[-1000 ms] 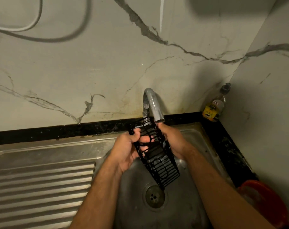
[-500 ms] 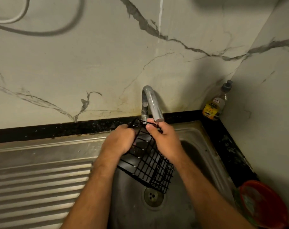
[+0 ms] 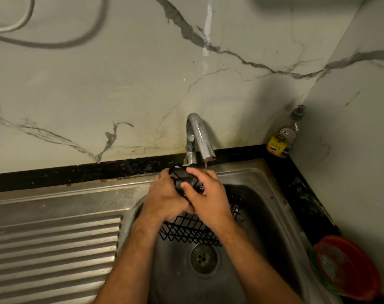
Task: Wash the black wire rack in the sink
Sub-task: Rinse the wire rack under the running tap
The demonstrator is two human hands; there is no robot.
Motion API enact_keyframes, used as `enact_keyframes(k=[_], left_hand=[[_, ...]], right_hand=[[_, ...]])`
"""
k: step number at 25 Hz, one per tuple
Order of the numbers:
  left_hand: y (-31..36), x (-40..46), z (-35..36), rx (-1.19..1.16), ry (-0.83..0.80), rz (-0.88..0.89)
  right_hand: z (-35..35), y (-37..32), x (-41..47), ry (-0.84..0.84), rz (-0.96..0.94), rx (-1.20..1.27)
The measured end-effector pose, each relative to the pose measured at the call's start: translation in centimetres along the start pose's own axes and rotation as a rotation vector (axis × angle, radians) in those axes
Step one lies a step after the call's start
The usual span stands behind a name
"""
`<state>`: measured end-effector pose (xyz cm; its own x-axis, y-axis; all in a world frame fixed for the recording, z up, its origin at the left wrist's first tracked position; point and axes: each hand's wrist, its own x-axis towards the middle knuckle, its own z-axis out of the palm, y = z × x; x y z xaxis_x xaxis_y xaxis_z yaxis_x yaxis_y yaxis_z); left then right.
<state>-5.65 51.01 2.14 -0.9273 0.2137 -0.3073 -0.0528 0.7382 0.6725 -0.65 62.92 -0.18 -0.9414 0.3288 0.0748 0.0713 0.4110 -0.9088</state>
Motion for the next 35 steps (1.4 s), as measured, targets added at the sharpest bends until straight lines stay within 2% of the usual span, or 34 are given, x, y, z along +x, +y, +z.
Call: enact_keyframes(k=[2,6,9,10,12,14,16,17,21,24,28,30,33,35], left_hand=[[-1.2,-0.5,0.6,-0.045,0.117,0.05],[-1.6,-1.0,1.9,-0.099,0.135,0.171],[-1.0,-1.1,1.9,-0.013,0.193,0.159],[-1.1,-1.1,1.9,0.01,0.2,0.168],[-1.1,-1.3,1.5,0.048,0.186,0.21],[-1.1,-1.4,1.1,0.023,0.169,0.222],[-1.0,-1.6,1.0,0.011,0.153,0.217],[-0.8,-1.7,1.2,0.023,0.143,0.236],[-0.4,-1.3,1.6,0.144,0.114,0.32],[-0.4,-1.2,1.9,0.176,0.07,0.264],[-1.0,-1.7,1.7,0.176,0.06,0.288],[-1.6,-1.8,1.4,0.097,0.076,0.265],[-2.1,-2.0,1.2,0.03,0.096,0.255],[-2.0,-1.7,1.5,0.106,0.086,0.302]], right_hand=[[0.1,0.0,-0.8,-0.016,-0.03,-0.04],[-0.4,-0.5,-1.2,-0.068,-0.015,-0.066],[-1.9,-1.4,-0.6,-0.145,-0.116,-0.508],[-2.2,-1.8,-0.5,-0.2,-0.153,-0.523],[-3.0,-2.2,-0.4,-0.343,-0.149,-0.295],[-3.9,-1.5,0.1,-0.37,-0.031,-0.144],[-4.3,-1.0,0.6,-0.343,0.155,-0.158],[-4.2,-1.2,0.7,-0.348,0.177,-0.18],[-3.1,-3.2,0.7,-0.429,-0.095,-0.175],[-3.1,-1.5,1.2,-0.394,0.008,-0.086],[-2.6,-0.3,1.0,-0.369,0.18,-0.082],[-3.4,0.7,0.9,-0.39,0.198,-0.024],[-4.1,1.6,1.3,-0.412,0.277,-0.095],[-2.9,0.7,1.4,-0.442,0.183,-0.131]])
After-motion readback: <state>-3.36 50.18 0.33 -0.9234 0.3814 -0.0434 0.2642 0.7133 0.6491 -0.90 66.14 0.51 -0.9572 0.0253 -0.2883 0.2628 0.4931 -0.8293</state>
